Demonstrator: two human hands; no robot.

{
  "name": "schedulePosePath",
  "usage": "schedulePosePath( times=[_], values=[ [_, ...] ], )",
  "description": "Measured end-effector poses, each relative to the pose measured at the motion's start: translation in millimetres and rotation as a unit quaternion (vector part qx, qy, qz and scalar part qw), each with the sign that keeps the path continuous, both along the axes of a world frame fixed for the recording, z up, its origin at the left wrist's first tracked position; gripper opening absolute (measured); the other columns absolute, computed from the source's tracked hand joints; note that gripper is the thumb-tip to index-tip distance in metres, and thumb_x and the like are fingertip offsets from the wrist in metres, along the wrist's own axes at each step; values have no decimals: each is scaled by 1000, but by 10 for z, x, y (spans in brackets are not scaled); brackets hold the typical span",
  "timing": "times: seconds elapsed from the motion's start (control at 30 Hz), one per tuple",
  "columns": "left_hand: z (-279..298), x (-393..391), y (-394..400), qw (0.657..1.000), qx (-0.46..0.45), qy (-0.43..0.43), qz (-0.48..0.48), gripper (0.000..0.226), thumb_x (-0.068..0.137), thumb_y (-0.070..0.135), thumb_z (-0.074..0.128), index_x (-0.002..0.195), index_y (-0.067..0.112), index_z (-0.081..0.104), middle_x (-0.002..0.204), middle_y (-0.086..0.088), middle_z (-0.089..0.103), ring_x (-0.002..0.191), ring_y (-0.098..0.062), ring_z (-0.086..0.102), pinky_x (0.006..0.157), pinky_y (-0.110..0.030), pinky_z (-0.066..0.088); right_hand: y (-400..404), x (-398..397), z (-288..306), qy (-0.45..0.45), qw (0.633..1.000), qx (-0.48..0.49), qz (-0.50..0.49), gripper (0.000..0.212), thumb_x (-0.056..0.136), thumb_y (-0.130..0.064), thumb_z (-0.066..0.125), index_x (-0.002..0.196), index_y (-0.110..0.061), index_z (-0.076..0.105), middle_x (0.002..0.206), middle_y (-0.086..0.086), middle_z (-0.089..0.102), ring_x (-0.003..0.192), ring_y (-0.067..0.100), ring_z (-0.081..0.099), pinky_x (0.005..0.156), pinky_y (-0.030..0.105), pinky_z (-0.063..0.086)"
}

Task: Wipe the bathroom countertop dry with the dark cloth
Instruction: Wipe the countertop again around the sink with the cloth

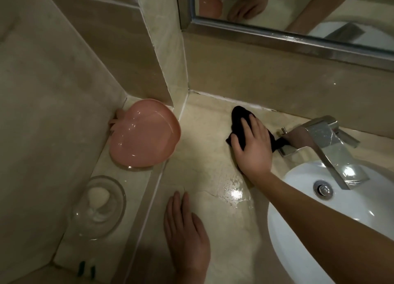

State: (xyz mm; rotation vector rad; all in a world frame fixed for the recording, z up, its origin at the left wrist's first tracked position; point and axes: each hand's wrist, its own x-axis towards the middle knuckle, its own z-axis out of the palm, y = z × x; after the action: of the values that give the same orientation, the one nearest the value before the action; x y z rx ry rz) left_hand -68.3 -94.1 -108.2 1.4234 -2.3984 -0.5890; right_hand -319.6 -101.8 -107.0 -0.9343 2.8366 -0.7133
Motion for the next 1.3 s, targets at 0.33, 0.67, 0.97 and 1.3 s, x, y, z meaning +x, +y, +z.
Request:
schedulePosePath(
  times=[0.33, 0.67, 0.97, 1.3],
  values=[
    [6, 23, 1, 1000, 3, -21, -3, 49, 100, 21, 33, 144, 8, 51, 153, -8, 46, 142, -29, 41, 114, -46, 35, 538, 1113, 55, -17, 998, 11, 52, 56, 100, -35, 55, 151, -16, 44, 162, 5, 32, 151, 21, 24, 126, 35, 12],
    [-78, 37, 16, 999, -47, 26, 4, 45, 100, 17, 35, 139, 5, 56, 149, -11, 50, 138, -33, 45, 111, -48, 37, 85, 1017, -85, 1, 966, -43, 254, 53, 100, -40, 53, 147, -16, 51, 159, 4, 39, 149, 20, 31, 124, 38, 20],
    [-102, 58, 19, 998, -55, 22, -13, 47, 100, 17, 35, 142, 5, 52, 152, -15, 46, 140, -35, 40, 114, -46, 30, 313, 381, -54, -3, 995, -27, 94, 51, 101, -40, 49, 144, -14, 53, 157, 5, 41, 145, 25, 35, 123, 38, 22],
    [-42, 36, 27, 1000, -16, 17, -6, 50, 100, 25, 33, 145, 12, 49, 157, -4, 41, 147, -25, 33, 118, -43, 29, 941, 1087, -15, -12, 994, 17, 110, 54, 102, -39, 46, 149, -14, 46, 160, 5, 36, 149, 24, 29, 124, 40, 18]
  ],
)
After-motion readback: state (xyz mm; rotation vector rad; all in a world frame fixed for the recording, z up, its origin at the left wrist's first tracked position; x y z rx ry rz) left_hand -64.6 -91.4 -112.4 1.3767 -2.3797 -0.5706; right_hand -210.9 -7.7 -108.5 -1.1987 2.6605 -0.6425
